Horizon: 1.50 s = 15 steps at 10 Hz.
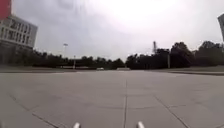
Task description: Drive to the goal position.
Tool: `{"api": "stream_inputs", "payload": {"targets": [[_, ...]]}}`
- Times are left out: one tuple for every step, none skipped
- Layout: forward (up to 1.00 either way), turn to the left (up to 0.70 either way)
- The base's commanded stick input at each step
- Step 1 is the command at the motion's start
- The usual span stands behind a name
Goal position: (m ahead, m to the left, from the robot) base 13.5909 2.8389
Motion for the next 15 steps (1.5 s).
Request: {"api": "stream_inputs", "payload": {"targets": [[0.50, 0.00], [0.50, 0.00], [0.50, 0.00], [0.50, 0.00], [0.50, 0.00], [0.50, 0.00], [0.50, 0.00], [0.50, -0.01], [0.50, -0.07], [0.50, -0.12], [0.50, -0.15], [0.50, -0.19], [0.50, -0.05], [0.50, 0.00], [0.50, 0.00]]}}
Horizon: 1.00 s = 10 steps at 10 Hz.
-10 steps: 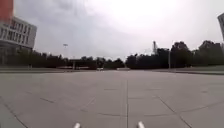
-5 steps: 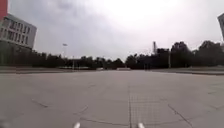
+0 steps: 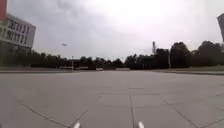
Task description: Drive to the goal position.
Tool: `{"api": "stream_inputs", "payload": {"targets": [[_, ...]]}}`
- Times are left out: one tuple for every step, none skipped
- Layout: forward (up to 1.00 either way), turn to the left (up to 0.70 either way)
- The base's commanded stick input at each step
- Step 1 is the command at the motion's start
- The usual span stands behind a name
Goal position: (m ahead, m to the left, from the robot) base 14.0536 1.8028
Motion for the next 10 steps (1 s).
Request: {"api": "stream_inputs", "payload": {"targets": [[0.50, 0.00], [0.50, 0.00], [0.50, 0.00], [0.50, 0.00], [0.50, 0.00], [0.50, 0.00], [0.50, 0.00], [0.50, 0.00], [0.50, 0.00], [0.50, 0.00]]}}
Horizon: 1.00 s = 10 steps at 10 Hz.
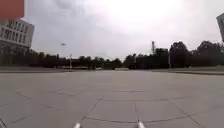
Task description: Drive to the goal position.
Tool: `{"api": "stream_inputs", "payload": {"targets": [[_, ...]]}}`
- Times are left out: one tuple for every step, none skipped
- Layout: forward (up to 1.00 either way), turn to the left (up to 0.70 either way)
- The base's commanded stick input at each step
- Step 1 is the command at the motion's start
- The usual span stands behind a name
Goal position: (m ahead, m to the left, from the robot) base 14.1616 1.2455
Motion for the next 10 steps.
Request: {"api": "stream_inputs", "payload": {"targets": [[0.50, 0.00], [0.50, 0.00], [0.50, 0.00], [0.50, 0.00], [0.50, 0.00], [0.50, 0.00], [0.50, 0.00], [0.50, 0.00], [0.50, 0.00], [0.50, 0.00]]}}
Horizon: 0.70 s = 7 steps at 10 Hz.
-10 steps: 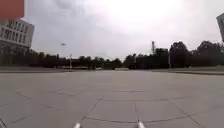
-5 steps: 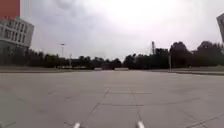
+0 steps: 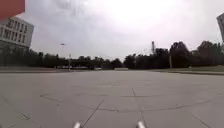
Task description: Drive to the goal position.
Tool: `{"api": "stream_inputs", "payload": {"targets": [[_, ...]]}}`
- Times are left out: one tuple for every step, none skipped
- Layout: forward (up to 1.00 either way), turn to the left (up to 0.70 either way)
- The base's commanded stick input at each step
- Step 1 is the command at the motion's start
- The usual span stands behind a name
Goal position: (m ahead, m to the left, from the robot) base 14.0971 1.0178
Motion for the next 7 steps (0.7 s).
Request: {"api": "stream_inputs", "payload": {"targets": [[0.50, 0.00], [0.50, 0.00], [0.50, 0.00], [0.50, 0.00], [0.50, 0.00], [0.50, 0.00], [0.50, 0.00]]}}
